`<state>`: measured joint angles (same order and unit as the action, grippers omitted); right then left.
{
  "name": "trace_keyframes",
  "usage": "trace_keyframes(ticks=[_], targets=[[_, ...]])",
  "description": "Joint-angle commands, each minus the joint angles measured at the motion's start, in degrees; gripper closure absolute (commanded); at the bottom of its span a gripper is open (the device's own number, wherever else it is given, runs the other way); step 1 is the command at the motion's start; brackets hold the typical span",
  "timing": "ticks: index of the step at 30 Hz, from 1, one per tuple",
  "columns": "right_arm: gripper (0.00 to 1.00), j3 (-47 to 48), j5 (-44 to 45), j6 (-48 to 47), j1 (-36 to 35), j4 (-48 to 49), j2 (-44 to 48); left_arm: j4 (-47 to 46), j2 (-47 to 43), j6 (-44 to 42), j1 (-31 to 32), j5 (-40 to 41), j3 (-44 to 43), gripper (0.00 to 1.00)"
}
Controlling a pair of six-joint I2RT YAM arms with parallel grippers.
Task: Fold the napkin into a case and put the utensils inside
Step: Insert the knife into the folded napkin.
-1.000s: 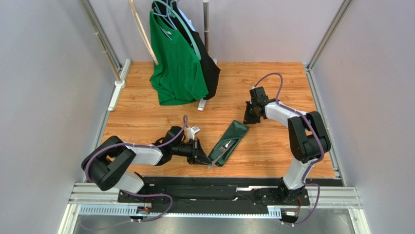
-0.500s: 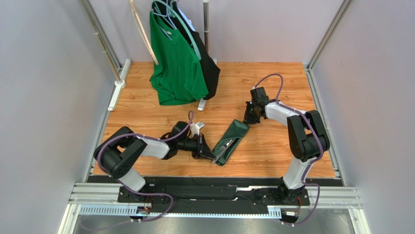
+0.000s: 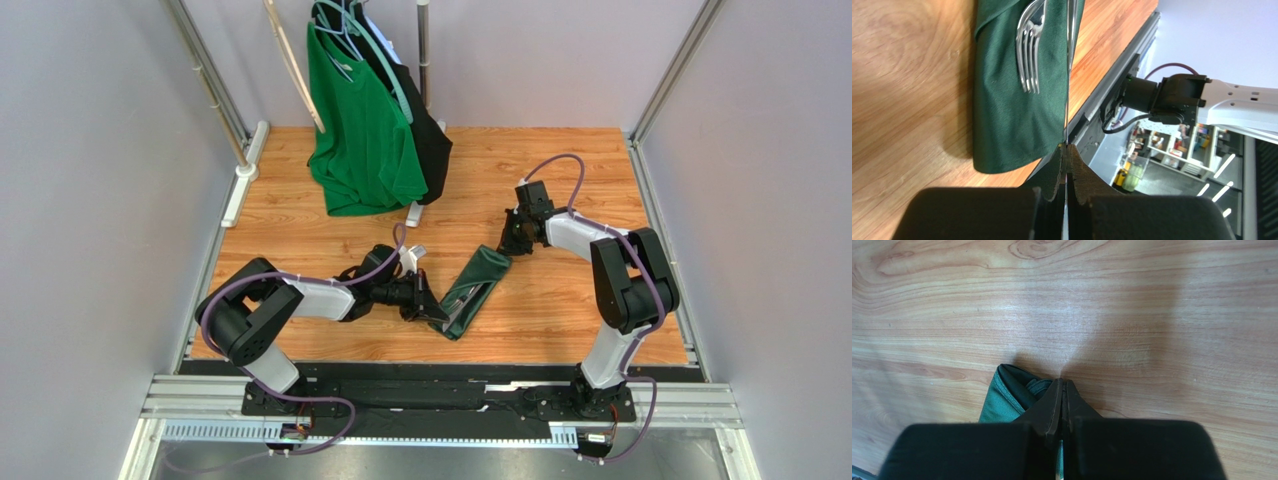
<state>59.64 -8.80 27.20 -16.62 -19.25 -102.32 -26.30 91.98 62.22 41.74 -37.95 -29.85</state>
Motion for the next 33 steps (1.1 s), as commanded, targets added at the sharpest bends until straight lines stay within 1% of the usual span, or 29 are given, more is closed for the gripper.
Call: trace_keyframes(ticks=[1,9,14,17,22,28,30,31,32,33], targets=[[1.0,-1.5,-1.0,0.5,-0.2,-0.6,0.0,1.2,-0.6,-2.9,2.3,4.0,-3.6,1.0],[1.0,-1.2,-0.7,-0.2,-0.2,-1.3,0.2,5.7,-0.8,-3.8,3.4,9.2,-6.4,1.0],[1.0,-1.4,-0.7,-0.4,-0.2,-1.3,0.3,7.8,1.5,-4.2,3.7,8.7,-9.6,1.0],[1.0,-1.4,-0.7,-0.6,-0.1,-1.3,0.4,10.8,3.1,-5.0,4.2,8.8,-11.6,1.0],[1.0,-1.5,-0.7,-0.7,-0.2,-1.2,0.3,12.3,5.6,-5.3,4.5,9.7,-12.8,1.0],[1.0,-1.4,-0.6,-1.0,-0.1,-1.4,0.3,15.7,7.6,-6.8,4.5,9.1,-15.2,1.0],[1.0,-1.3,-0.7,-1.1,-0.2,-1.4,0.2,15.8,7.4,-7.5,4.5,7.7,-15.2,1.0],[1.0,-1.2,-0.7,-1.1,-0.2,-1.3,0.2,15.8,7.1,-7.7,4.6,7.6,-14.7,0.96],[1.0,-1.2,-0.7,-1.0,-0.1,-1.4,0.2,15.8,6.6,-7.9,4.6,7.7,-14.5,0.85],[1.0,-1.0,-0.8,-1.1,-0.2,-1.4,0.2,16.1,5.4,-8.2,4.6,8.2,-14.2,0.8]])
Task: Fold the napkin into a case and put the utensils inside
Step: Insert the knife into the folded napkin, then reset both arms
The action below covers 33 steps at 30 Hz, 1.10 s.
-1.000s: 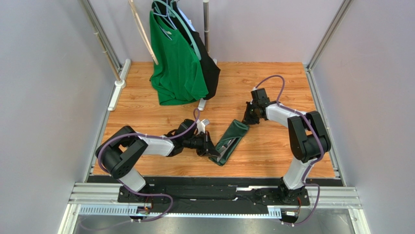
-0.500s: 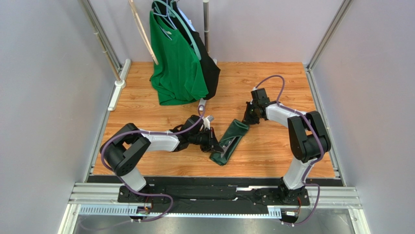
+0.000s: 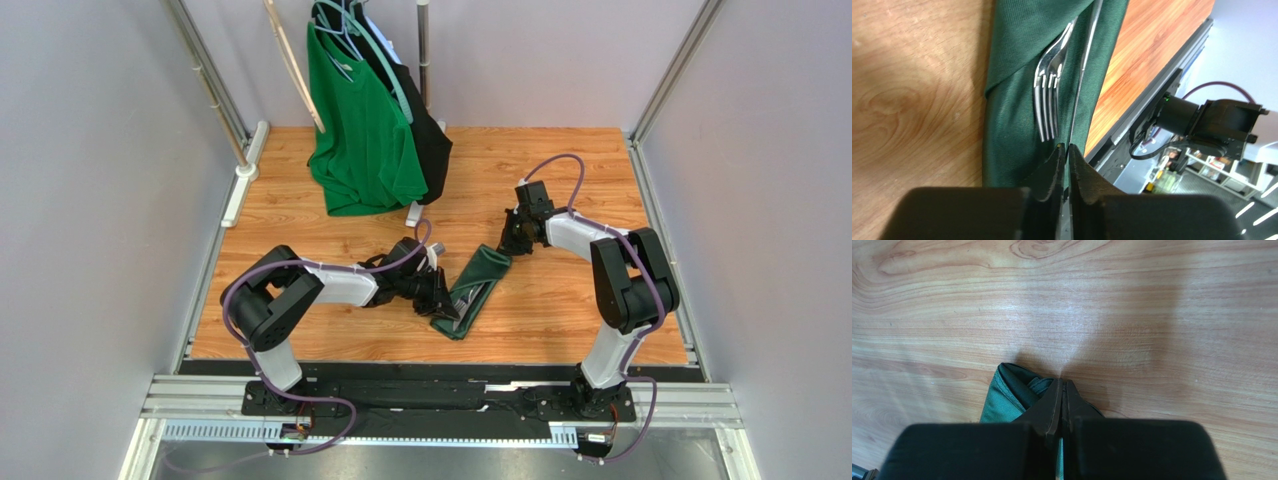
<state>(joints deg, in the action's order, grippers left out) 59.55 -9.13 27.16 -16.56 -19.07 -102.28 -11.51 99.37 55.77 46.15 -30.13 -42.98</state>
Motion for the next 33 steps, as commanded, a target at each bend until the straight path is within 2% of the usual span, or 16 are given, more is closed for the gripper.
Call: trace_keyframes(ticks=[1,3,4,6,7,8,10,14,15,18,22,25,27,30,31,33], targets=[[1.0,-0.9,-0.4,-1.1,-0.2,-1.6,0.2,2.5,-2.6,-2.4,0.2,0.9,-1.1,0.75],[1.0,-0.6,0.0,-1.2,-0.2,-1.9,0.2,4.1,-4.4,-3.2,0.2,1.7,-1.2,0.66],[1.0,-0.3,0.2,-1.3,-0.2,-2.2,0.2,4.9,-5.0,-3.6,0.2,1.9,-1.4,0.55],[1.0,0.6,0.8,-1.6,-0.2,-3.0,0.5,6.2,-7.1,-4.2,0.2,2.4,-1.5,0.51],[1.0,0.7,1.3,-1.7,-0.1,-3.3,0.9,7.5,-8.0,-4.7,0.2,2.6,-1.8,0.37],[1.0,1.0,1.9,-2.0,-0.2,-3.7,1.3,9.3,-9.2,-6.3,0.2,3.6,-2.4,0.34],[1.0,2.5,4.0,-2.5,0.0,-5.9,2.9,14.9,-13.1,-8.2,0.2,5.2,-3.9,0.13],[1.0,6.1,9.0,-5.2,0.1,-13.6,6.6,24.0,-21.0,-14.5,0.2,8.2,-6.7,0.12],[0.98,6.4,13.6,-5.5,0.2,-15.0,7.6,25.0,-23.8,-15.6,0.2,8.3,-7.0,0.12],[0.81,5.5,18.7,-6.2,0.1,-18.8,14.0,27.1,-29.5,-19.1,0.2,7.9,-6.8,0.01],[0.46,2.9,19.9,-6.1,-2.2,-23.9,23.6,27.4,-36.3,-21.6,0.2,7.3,-5.1,0.01],[0.38,-4.0,11.1,-3.2,-7.9,-22.4,33.3,22.5,-44.7,-19.8,0.2,6.8,-1.0,0.01],[0.33,-7.9,9.9,-1.0,-14.3,-21.1,42.1,21.4,-51.7,-16.8,0.3,8.9,0.7,0.01],[0.17,-10.1,12.5,5.1,-20.7,-20.9,55.4,21.3,-61.0,-14.8,0.3,13.5,2.5,0.01],[0.07,-12.0,12.6,8.9,-21.2,-20.3,58.5,21.2,-63.3,-14.4,0.3,15.2,3.4,0.01],[0.0,-14.4,10.6,12.1,-21.3,-17.0,67.2,20.7,-69.6,-14.2,0.3,17.0,5.1,0.01]])
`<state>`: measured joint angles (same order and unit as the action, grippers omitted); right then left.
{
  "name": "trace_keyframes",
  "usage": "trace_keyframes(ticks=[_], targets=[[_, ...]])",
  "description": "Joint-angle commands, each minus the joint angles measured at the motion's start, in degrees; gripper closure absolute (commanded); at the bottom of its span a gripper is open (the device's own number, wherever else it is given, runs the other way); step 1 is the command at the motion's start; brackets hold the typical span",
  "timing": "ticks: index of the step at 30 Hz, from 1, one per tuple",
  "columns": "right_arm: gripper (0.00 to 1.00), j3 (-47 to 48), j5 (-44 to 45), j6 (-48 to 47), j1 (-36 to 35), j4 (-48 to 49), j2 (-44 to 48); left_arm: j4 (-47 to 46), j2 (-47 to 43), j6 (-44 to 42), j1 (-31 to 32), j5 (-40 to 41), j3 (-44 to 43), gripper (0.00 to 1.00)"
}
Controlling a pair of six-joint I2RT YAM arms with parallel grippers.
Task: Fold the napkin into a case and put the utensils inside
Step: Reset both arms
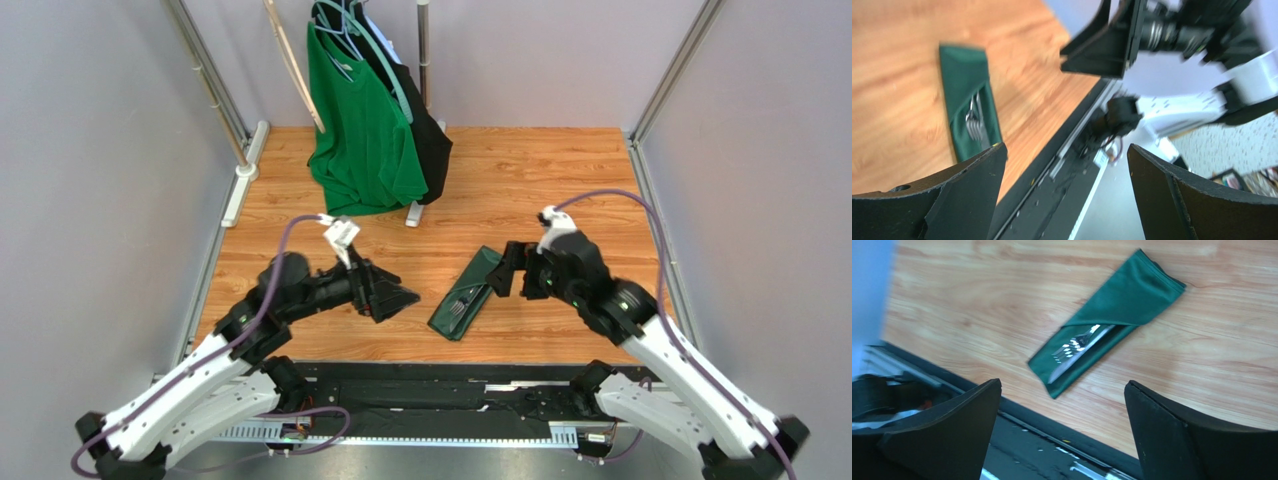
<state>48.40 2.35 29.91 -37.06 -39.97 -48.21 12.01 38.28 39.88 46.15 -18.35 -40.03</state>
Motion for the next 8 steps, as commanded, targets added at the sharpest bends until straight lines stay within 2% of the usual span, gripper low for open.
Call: trace_keyframes(ticks=[1,4,8], targets=[[0.0,-5.8,-1.0,10.6,-0.9,5.1,15.4,-3.3,-10.3,1.9,0.3,6.2,2.8,0.01],[0.0,-8.6,-0.9,12.4,-0.9,7.6,20.7,-3.1,-14.7,2.1,0.3,7.9,3.6,0.01],[0.0,-7.8,-0.8,11.5,-1.0,7.5,20.7,-1.2,-13.9,1.7,0.3,7.9,2.2,0.01]])
